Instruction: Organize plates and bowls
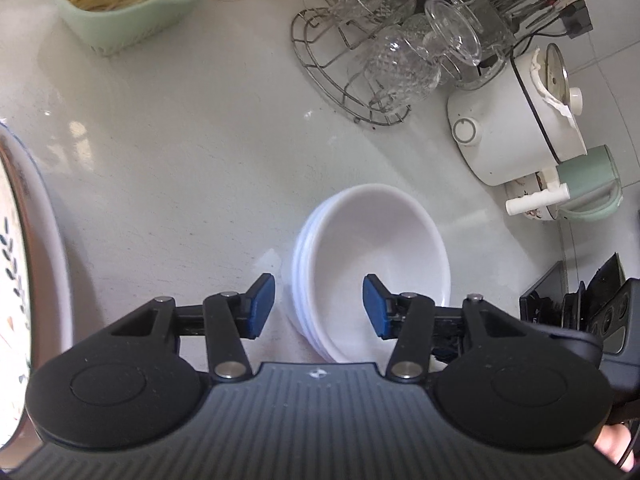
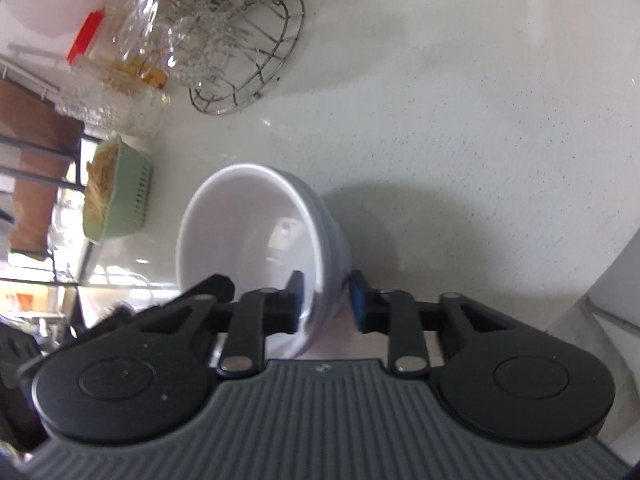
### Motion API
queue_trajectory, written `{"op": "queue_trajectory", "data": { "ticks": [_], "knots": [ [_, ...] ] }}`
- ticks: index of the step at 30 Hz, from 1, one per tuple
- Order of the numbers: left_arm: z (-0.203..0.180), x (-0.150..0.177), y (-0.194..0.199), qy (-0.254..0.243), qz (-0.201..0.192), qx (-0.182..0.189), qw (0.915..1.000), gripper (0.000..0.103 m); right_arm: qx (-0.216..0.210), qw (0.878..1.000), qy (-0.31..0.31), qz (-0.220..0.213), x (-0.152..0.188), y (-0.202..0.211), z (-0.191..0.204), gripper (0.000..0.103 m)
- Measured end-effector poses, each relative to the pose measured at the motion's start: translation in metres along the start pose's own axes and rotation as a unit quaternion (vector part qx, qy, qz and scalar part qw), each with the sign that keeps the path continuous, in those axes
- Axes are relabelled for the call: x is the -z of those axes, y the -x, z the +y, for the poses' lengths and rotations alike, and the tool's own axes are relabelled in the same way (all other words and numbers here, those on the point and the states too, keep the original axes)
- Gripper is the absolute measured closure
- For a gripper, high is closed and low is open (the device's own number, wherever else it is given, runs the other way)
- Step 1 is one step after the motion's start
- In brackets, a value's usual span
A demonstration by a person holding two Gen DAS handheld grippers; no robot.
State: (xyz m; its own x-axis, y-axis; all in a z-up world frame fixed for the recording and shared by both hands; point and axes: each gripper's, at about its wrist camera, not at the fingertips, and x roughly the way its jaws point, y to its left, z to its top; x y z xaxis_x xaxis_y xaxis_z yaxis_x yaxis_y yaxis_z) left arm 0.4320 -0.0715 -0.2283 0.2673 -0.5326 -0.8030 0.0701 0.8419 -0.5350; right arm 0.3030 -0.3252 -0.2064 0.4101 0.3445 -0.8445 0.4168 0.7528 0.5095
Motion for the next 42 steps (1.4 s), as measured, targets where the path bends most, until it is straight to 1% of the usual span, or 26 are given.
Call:
{"op": "queue_trajectory", "data": {
  "ticks": [2,6,11,16,18,21,23,29,33,37,42],
  "knots": [
    [-0.004,0.0,-0.001,-0.009,0.002,-0.008,0.9999,0.055,0.001,1.0,0.009,0.001,0.002,0.0,0.002,0.079],
    [-0.011,-0.001,-0.002,-0.02,0.004,-0.016,0.9997,0.055,0.002,1.0,0.026,0.003,0.001,0.001,0.003,0.079],
    [-0.016,0.0,0.001,-0.026,0.006,-0.02,0.9994,0.056,0.005,0.999,0.033,0.007,0.003,0.002,0.004,0.079],
    [-0.025,0.003,0.009,-0.04,0.009,-0.026,0.9988,0.056,0.019,0.998,0.057,0.026,0.008,0.007,0.009,0.079],
    [-0.031,0.005,0.014,-0.053,0.007,-0.027,0.9982,0.056,0.018,0.998,0.062,0.024,0.009,0.013,0.01,0.079],
    [-0.035,0.006,0.022,-0.059,0.007,-0.02,0.998,0.056,0.018,0.997,0.069,0.013,0.009,0.022,0.014,0.079],
    [-0.037,0.007,0.028,-0.062,0.005,-0.02,0.9979,0.056,0.02,0.997,0.076,0.015,0.009,0.028,0.018,0.079],
    [-0.039,0.008,0.056,-0.06,-0.02,-0.016,0.9979,0.056,0.007,0.996,0.09,0.007,0.01,0.046,0.036,0.079],
    [-0.037,0.006,0.078,-0.055,-0.026,-0.019,0.998,0.055,-0.003,0.995,0.1,-0.001,0.017,0.057,0.049,0.078],
    [-0.039,0.01,0.104,-0.076,-0.041,-0.027,0.9959,0.055,-0.013,0.995,0.098,-0.004,0.026,0.069,0.062,0.078],
    [-0.033,0.02,0.135,-0.088,-0.064,-0.038,0.9934,0.055,-0.02,0.992,0.123,-0.015,0.042,0.079,0.084,0.078]
  ]
}}
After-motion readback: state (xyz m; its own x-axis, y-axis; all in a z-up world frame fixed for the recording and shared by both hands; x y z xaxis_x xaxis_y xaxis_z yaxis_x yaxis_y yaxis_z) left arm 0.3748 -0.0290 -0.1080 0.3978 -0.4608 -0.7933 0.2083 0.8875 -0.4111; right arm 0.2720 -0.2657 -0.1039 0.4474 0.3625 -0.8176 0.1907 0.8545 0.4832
